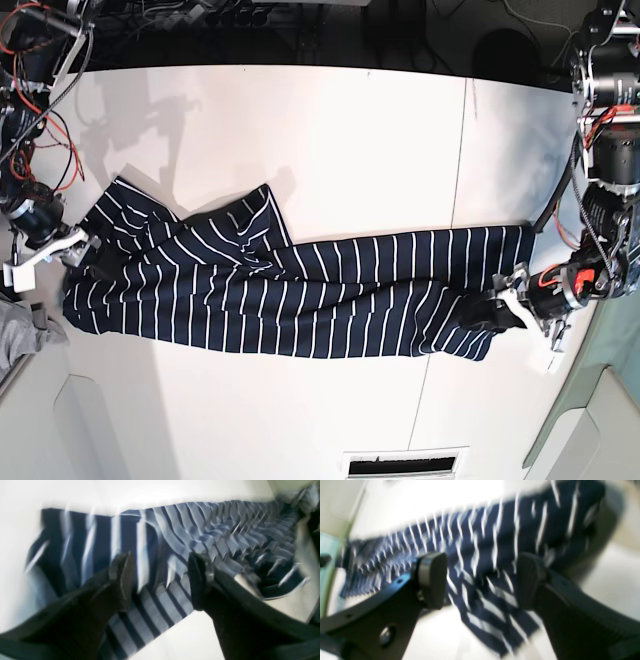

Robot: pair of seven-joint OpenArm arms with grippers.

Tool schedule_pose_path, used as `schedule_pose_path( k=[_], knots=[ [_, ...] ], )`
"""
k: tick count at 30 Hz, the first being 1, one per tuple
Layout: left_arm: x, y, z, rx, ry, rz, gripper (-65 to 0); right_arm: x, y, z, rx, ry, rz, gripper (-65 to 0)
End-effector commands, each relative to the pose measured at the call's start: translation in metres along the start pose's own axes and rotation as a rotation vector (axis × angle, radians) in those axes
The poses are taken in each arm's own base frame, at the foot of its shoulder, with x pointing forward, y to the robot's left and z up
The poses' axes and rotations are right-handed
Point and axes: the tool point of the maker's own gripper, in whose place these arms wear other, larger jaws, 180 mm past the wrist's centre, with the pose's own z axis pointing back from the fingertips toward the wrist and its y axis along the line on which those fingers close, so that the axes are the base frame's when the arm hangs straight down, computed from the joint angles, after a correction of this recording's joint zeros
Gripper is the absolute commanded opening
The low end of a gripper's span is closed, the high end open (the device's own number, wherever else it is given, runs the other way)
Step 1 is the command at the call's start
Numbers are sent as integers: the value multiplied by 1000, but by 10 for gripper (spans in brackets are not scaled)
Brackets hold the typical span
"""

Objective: Layout the t-shirt on the table in an organized manner, then fold the t-shirt properly
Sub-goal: 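Lift the shirt with both grippers and pull them apart, then swing the held shirt up and lay it flat between both grippers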

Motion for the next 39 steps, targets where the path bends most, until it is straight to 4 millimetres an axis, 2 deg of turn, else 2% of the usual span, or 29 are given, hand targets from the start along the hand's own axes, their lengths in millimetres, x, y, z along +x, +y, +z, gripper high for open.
schedule_pose_path(
  k=[1, 3, 7, 12, 15, 18, 22, 27, 31, 32, 34, 36, 37, 38, 39],
  knots=[
    [15, 9, 12, 15, -51, -11, -309, 12, -1, 6, 5, -37, 18, -226],
    [4, 27, 24, 65, -60, 29, -309, -5, -7, 10, -14, -13, 10, -226],
    [-15, 52, 39, 159, -85, 100, -308, -25, -24, 19, -80, -9, 35, -226],
    [-41, 77, 50, 286, -71, 134, -308, -33, -42, 25, -167, -5, 40, -226],
    [-53, 81, 50, 299, -44, 145, -308, -26, -51, 25, -216, -43, 7, -226],
    [-61, 86, 50, 309, -42, 171, -309, -29, -59, 23, -246, -25, -1, -226],
    [-75, 85, 43, 306, -29, 203, -309, -37, -61, 7, -227, -1, -57, -227],
    [-93, 75, 28, 293, -11, 229, -309, -54, -52, -23, -190, 49, -81, -227],
    [-104, 64, 16, 274, 7, 243, -311, -68, -36, -34, -145, 104, -45, -229],
    [-105, 61, 14, 268, 10, 244, -333, -70, -32, -36, -132, 108, -34, -248],
    [-106, 55, 9, 246, 11, 241, -445, -70, -25, -39, -113, 104, -33, -347],
    [-105, 46, 8, 198, 10, 216, -595, -71, -20, -40, -102, 101, -33, -503],
    [-104, 41, 7, 165, 8, 200, -650, -70, -18, -41, -98, 98, -33, -589],
    [-103, 35, 7, 129, 4, 182, -650, -70, -17, -41, -96, 96, -33, -650],
    [-103, 34, 8, 117, -2, 183, -650, -70, -16, -41, -87, 95, -29, -650]
  ],
)
